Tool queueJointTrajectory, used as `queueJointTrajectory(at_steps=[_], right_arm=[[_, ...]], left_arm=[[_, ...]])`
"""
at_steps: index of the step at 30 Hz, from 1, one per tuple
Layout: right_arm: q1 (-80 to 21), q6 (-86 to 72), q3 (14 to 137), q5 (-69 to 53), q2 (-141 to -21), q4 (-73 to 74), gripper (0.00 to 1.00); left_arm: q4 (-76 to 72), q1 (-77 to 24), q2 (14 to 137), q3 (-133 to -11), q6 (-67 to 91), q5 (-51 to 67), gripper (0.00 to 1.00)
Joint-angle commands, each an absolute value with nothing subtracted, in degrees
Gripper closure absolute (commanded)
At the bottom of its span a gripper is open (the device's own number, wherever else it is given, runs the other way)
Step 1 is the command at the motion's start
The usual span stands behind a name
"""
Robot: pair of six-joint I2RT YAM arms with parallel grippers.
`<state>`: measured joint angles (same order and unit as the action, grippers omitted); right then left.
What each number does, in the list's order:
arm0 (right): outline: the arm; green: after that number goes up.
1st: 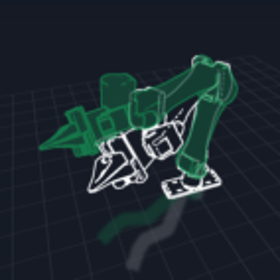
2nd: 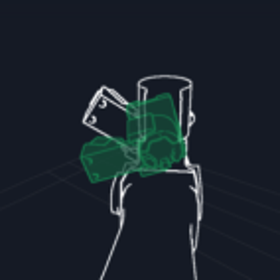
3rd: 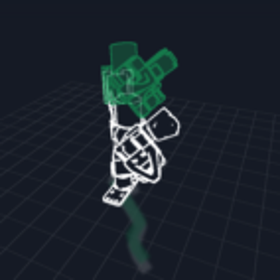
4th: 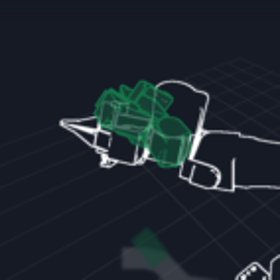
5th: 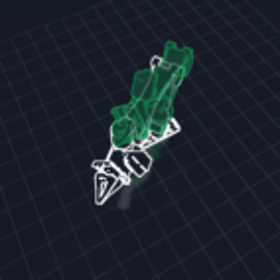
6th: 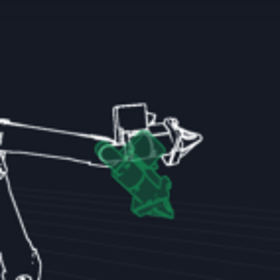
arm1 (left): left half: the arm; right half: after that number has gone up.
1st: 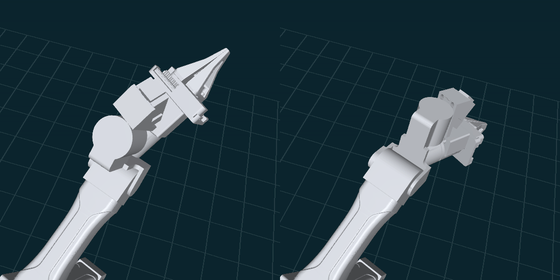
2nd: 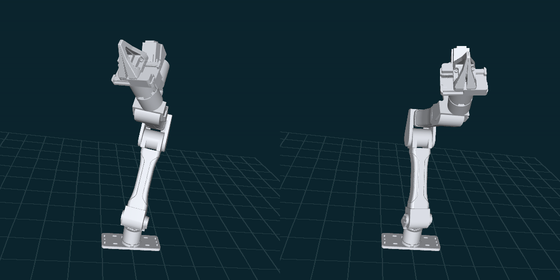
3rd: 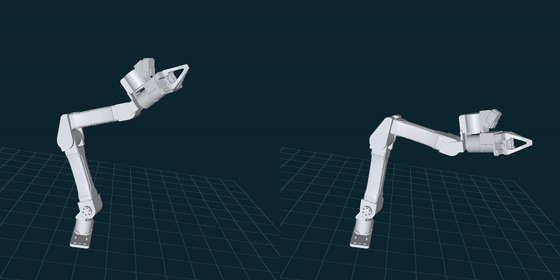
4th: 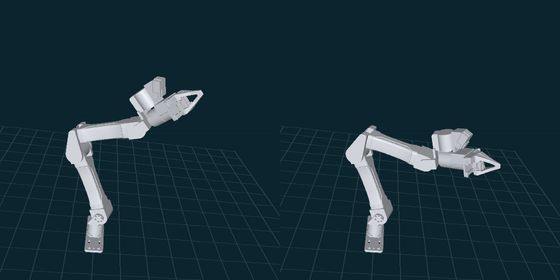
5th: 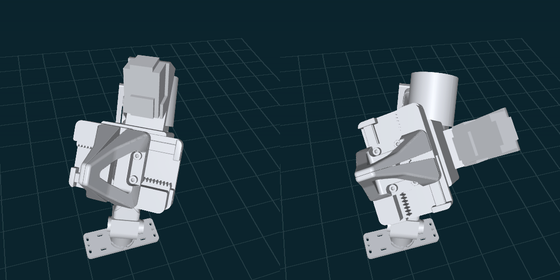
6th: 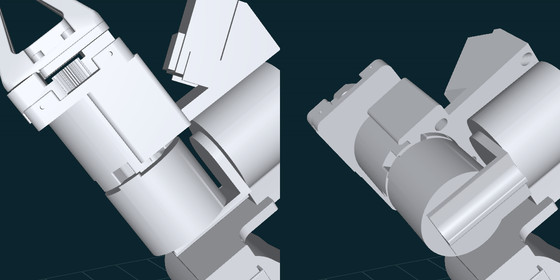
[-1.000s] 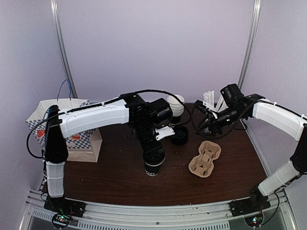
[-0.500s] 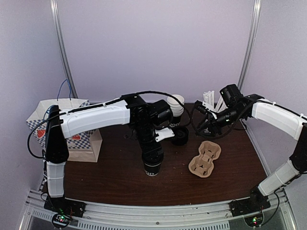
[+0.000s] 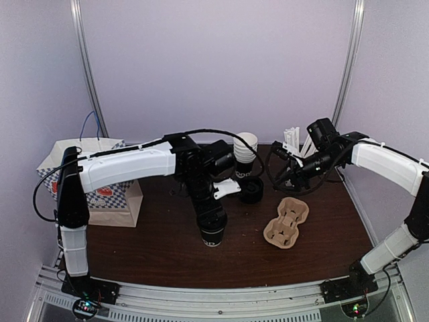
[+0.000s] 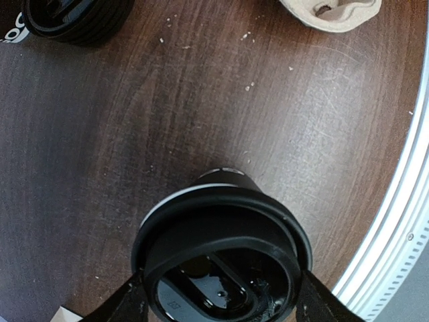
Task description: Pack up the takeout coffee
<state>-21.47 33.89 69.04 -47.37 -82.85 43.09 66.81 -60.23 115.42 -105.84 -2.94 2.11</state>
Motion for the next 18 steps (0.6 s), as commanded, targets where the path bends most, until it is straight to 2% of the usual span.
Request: queueJointTrajectory(at_steps=[1,8,12,15,18], right_arm=[[-21.49,34.28,68.81,-48.25,-82.79,43.63,0.54],[-21.51,28.69,68.72,-49.84,-82.32,41.01,0.54],[-21.5,6.48,64.89,-54.57,-83.55,26.01,0.54],[-21.75,-14.58,59.19,-59.13,-87.49,8.93,0.55],[-22.44,-25.77,57.39,-59.51,-91.9,0.27,0.58]], left_arm=[[61.47,-58.66,119.37,-99.72,-2.84,6.75,0.3],[60.43,-58.35,116.82,-99.18,-2.46,6.1,0.29],[60.41,-58.35,114.59,-99.2,-1.97,6.07,0.29],[59.98,-58.31,113.42,-98.08,-1.29,6.59,0.29],[58.01,-58.36,112.01,-95.57,-0.36,6.63,0.29]])
